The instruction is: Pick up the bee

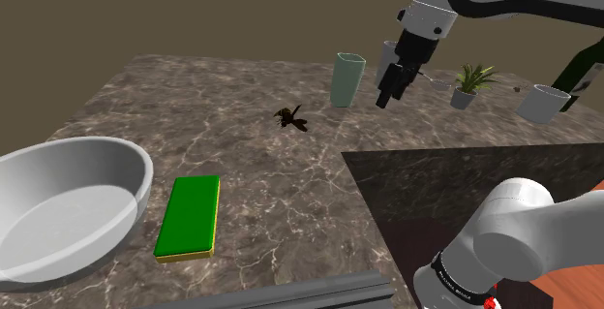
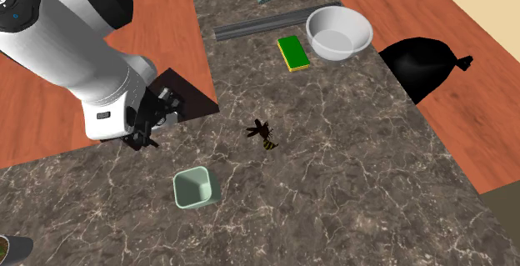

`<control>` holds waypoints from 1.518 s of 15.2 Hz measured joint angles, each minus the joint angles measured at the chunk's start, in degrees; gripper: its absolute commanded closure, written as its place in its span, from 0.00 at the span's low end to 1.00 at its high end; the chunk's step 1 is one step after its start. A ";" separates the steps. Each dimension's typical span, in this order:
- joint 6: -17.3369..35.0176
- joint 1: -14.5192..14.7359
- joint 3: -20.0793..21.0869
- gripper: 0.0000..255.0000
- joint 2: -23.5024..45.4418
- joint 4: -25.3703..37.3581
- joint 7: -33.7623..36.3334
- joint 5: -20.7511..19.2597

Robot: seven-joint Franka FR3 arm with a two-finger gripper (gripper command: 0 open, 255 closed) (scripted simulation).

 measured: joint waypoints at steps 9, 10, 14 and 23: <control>0.56 0.23 8.50 0.00 14.24 9.96 13.35 1.85; 0.47 0.30 9.81 0.00 16.53 11.79 15.54 1.94; -0.46 0.48 14.14 0.00 25.65 19.42 23.84 1.41; -3.75 2.17 19.19 0.00 45.60 37.26 38.13 -2.63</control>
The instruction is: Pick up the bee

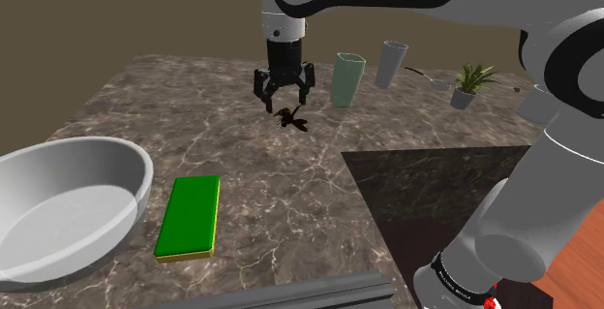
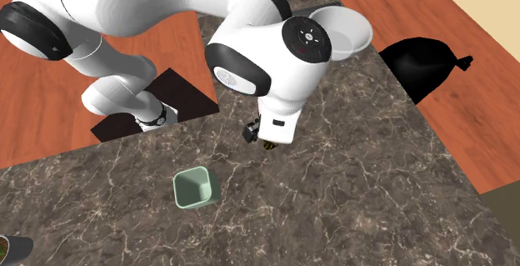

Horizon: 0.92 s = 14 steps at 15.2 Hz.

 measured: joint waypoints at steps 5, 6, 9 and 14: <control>3.47 -0.03 -0.04 0.00 0.34 -3.26 0.17 -0.10; 4.11 -0.02 -0.03 0.00 0.33 -3.92 0.20 -0.10; 4.58 -0.02 -0.03 1.00 0.20 -4.50 0.20 -0.06; 4.64 -0.02 -0.03 1.00 0.18 -4.57 0.20 -0.05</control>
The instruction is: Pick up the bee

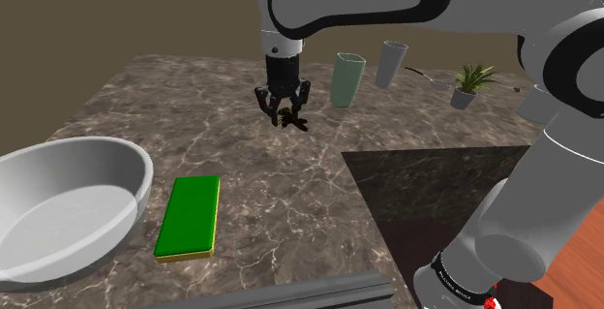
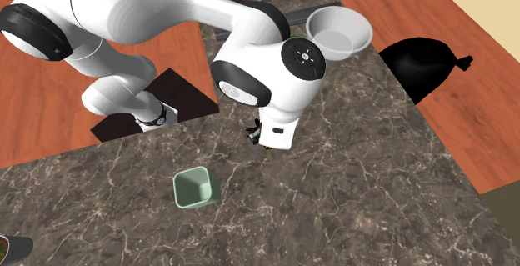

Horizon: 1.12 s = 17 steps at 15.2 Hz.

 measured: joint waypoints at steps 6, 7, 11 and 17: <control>-1.43 0.05 0.05 1.00 -0.04 1.40 0.08 0.01; -2.17 0.04 0.03 1.00 0.03 2.22 0.05 -0.01; -5.39 0.08 0.07 1.00 0.36 5.76 0.12 -0.09; -10.20 0.33 0.26 1.00 1.12 11.31 0.51 -0.27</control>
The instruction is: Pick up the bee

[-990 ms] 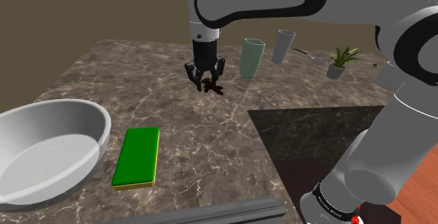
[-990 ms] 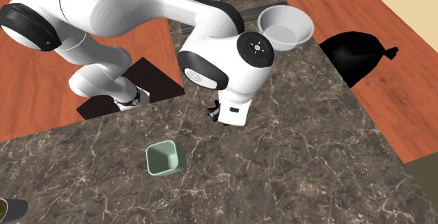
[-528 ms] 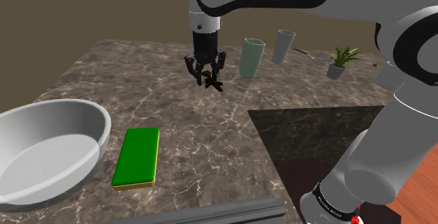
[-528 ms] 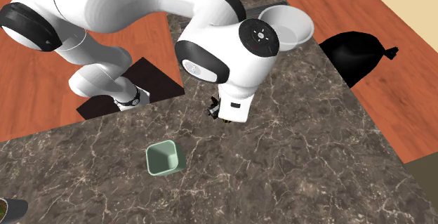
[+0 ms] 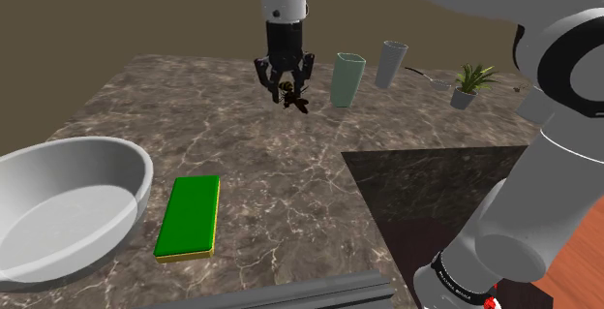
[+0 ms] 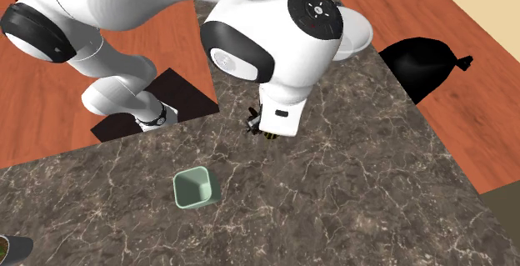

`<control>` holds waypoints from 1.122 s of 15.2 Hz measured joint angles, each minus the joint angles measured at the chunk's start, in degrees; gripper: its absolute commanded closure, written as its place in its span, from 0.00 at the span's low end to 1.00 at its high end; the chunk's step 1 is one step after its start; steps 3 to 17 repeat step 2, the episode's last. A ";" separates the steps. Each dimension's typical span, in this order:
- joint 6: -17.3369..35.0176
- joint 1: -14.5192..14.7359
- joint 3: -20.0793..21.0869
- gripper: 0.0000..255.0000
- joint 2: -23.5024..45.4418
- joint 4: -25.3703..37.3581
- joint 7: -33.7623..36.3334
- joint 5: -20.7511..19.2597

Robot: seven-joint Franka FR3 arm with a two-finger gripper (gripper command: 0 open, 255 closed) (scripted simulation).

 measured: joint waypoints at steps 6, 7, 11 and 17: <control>-1.37 0.03 0.02 1.00 0.28 1.65 0.03 -0.08; -1.37 0.03 0.02 1.00 0.28 1.65 0.03 -0.08; -1.37 0.03 0.02 1.00 0.28 1.65 0.03 -0.08; -1.37 0.03 0.02 1.00 0.28 1.65 0.03 -0.08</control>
